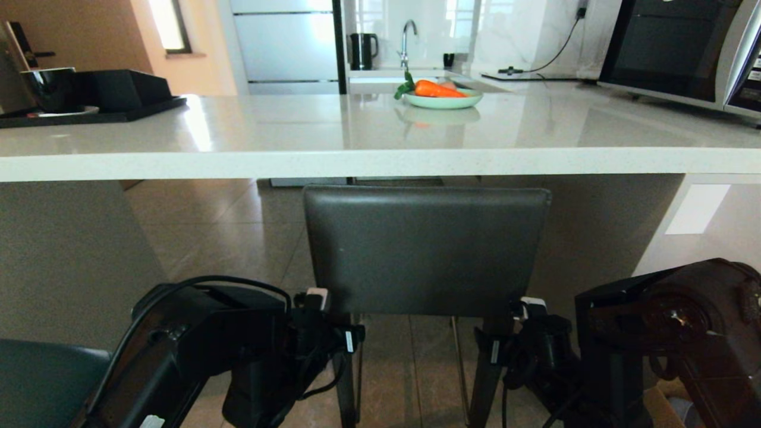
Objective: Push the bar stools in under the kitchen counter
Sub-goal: Pull the gray chair out from under the dining table
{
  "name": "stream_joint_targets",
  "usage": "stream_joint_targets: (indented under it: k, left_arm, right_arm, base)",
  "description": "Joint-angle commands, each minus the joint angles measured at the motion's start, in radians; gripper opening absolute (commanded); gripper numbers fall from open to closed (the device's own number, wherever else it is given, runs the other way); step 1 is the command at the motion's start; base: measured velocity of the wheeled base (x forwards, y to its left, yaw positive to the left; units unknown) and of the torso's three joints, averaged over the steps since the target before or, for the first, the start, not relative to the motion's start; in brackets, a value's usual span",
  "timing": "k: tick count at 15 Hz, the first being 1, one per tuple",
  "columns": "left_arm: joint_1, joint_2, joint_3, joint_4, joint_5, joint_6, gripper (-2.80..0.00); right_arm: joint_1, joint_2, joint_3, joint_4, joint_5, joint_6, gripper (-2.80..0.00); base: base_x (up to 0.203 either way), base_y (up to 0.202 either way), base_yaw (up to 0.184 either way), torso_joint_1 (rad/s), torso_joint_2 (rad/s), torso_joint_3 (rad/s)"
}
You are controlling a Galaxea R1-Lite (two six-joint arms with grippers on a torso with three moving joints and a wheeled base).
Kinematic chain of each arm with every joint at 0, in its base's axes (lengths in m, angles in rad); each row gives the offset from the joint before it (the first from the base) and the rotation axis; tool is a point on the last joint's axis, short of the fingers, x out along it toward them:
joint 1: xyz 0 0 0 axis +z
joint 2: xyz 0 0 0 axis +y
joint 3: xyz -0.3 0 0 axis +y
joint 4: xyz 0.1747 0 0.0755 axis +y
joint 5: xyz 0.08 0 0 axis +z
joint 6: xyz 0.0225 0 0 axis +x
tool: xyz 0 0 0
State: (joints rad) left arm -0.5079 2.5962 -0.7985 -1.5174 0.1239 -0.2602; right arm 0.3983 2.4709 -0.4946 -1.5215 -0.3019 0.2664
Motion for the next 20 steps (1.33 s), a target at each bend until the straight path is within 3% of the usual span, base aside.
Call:
stream_joint_targets:
  k: [1,3,6,7,8,20]
  left_arm:
    - [0.000,0.014,-0.048,-0.013,0.014,0.010,0.00]
    - [-0.001,0.036,-0.092,-0.013,0.039,0.048,0.00]
    - [0.000,0.032,-0.108,-0.013,0.039,0.050,0.00]
    - [0.000,0.032,-0.106,-0.013,0.042,0.049,0.00]
    - [0.000,0.034,-0.099,-0.013,0.042,0.049,-2.80]
    - [-0.014,0.023,-0.086,-0.013,0.042,0.048,-2.80]
  right_arm:
    - [0.001,0.011,-0.029,-0.009,-0.002,0.000,0.00]
    - [0.001,0.015,-0.036,-0.009,-0.001,-0.013,0.00]
    - [0.001,0.034,-0.059,-0.009,-0.003,-0.013,0.00]
    - [0.001,0.034,-0.051,-0.009,-0.003,-0.013,-2.80]
    - [0.001,0.034,-0.049,-0.009,-0.006,-0.013,-2.80]
    - [0.001,0.021,-0.037,-0.009,-0.028,-0.009,-2.80]
  base:
    - [0.000,0.000,0.000,0.000,0.00,0.000]
    - [0.000,0.000,0.000,0.000,0.00,0.000]
    - [0.000,0.000,0.000,0.000,0.00,0.000]
    - [0.000,0.000,0.000,0.000,0.00,0.000]
    - [0.000,0.000,0.000,0.000,0.00,0.000]
    - [0.000,0.000,0.000,0.000,0.00,0.000]
